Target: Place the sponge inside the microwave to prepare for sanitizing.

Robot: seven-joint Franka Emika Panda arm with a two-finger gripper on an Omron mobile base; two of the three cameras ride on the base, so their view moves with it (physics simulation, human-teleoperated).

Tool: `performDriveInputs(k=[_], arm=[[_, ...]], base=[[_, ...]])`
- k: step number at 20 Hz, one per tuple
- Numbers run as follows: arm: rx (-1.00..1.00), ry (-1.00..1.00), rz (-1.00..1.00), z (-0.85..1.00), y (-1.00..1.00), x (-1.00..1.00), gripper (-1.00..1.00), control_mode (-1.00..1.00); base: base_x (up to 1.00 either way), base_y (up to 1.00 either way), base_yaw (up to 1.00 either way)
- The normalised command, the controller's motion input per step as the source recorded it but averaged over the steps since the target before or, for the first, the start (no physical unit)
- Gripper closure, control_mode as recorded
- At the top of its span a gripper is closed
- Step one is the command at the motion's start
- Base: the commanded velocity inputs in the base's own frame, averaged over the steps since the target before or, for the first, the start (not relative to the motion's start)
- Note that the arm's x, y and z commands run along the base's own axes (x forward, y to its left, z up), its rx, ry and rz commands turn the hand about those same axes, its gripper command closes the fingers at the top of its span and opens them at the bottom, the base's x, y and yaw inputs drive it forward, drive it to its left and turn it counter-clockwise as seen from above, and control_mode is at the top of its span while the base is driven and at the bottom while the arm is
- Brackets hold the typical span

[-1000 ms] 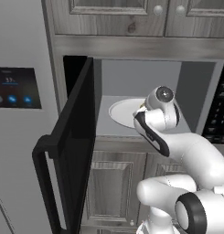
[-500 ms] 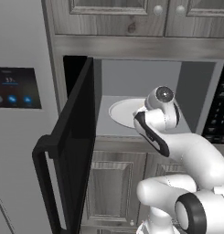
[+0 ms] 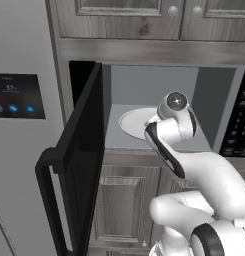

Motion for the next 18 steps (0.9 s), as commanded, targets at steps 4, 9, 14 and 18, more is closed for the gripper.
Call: performDriveInputs(k=[4,9,14,18], arm=[[0.15,-0.11,-0.09,0.39,0.0,-0.94,-1.0,-1.0],[0.23,-0.16,-0.14,0.61,0.0,-0.98,-1.0,-1.0],[0.24,-0.03,-0.07,0.67,0.01,-0.79,-1.0,-1.0],[0.25,0.05,-0.01,0.7,0.02,-0.68,-1.0,-1.0]], base=[[0.0,0.0,0.0],[0.0,0.0,0.0],[0.0,0.0,0.0],[0.0,0.0,0.0]])
